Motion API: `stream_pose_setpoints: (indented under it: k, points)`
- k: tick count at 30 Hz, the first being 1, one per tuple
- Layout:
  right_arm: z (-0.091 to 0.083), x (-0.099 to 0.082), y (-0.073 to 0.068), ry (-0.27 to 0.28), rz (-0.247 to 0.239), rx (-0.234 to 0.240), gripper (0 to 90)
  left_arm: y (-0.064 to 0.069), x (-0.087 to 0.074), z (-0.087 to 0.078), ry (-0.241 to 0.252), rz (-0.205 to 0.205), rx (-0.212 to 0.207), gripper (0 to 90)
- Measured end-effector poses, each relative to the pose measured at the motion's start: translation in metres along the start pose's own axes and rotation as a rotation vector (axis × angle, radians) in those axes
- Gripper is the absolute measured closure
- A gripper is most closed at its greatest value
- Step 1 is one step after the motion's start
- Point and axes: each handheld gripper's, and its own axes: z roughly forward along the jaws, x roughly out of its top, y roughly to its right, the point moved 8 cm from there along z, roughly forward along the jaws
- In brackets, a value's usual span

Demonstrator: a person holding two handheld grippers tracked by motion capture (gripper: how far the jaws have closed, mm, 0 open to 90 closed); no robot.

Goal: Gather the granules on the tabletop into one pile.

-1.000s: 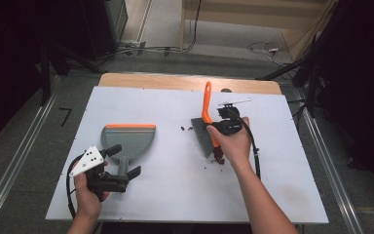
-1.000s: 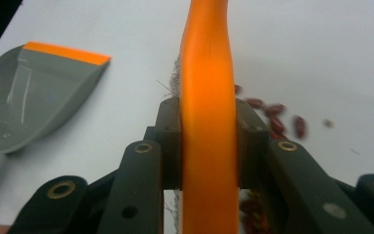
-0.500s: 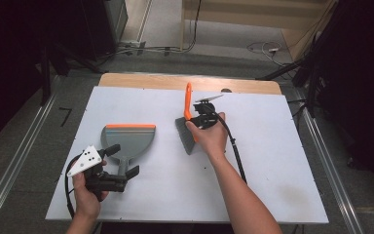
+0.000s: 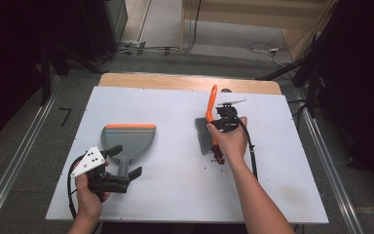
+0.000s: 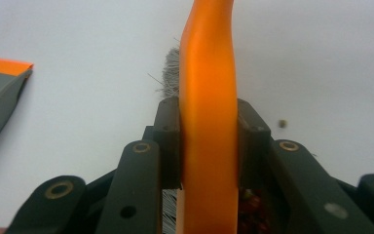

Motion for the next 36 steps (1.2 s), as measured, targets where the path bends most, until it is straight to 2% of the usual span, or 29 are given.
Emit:
stream_pose_setpoints:
  k: [4,7,11,17,18,20,22,24,29,31,32,35,36]
  points:
    - [-0.004,-0.002,0.011,0.003,0.022,-0.006,67.4,0.000,0.000,0.000,0.001,-0.001,0.000,0.0]
    - [-0.006,-0.003,0.015,0.001,0.030,-0.009,67.4,-0.001,0.000,0.000,0.001,-0.003,0.000,0.0]
    - [-0.011,-0.001,0.015,0.018,0.043,0.030,67.8,-0.001,0.000,0.000,0.002,-0.002,-0.001,0.0]
    - [-0.030,0.009,0.011,0.048,0.054,0.096,68.4,-0.001,0.000,0.001,0.002,-0.004,-0.001,0.0]
    - [-0.034,0.012,0.012,0.057,0.045,0.103,68.4,-0.001,0.000,0.001,0.001,-0.005,-0.001,0.0]
    - [-0.043,0.020,0.013,0.075,0.017,0.084,68.4,-0.001,0.000,0.002,-0.001,-0.002,-0.001,0.0]
    - [-0.052,0.029,0.013,0.099,-0.046,0.074,68.4,0.000,0.000,0.002,-0.001,-0.002,-0.002,0.0]
    - [-0.056,0.037,0.012,0.100,-0.136,0.056,68.4,0.000,-0.001,0.002,-0.004,-0.003,-0.002,0.0]
    - [-0.050,0.053,0.014,0.090,-0.372,-0.078,68.4,0.000,-0.001,0.003,-0.005,-0.002,-0.004,0.0]
    - [-0.042,0.059,0.018,0.105,-0.531,-0.149,68.4,0.000,-0.001,0.003,-0.006,0.000,-0.004,0.0]
    - [-0.037,0.061,0.018,0.114,-0.597,-0.166,68.4,0.000,-0.002,0.004,-0.008,0.000,-0.003,0.0]
    - [-0.019,0.065,0.018,0.112,-0.760,-0.194,68.4,-0.001,-0.002,0.004,-0.006,-0.004,-0.002,0.0]
    - [-0.014,0.065,0.018,0.110,-0.801,-0.200,68.4,-0.002,-0.002,0.004,-0.007,-0.005,-0.003,0.0]
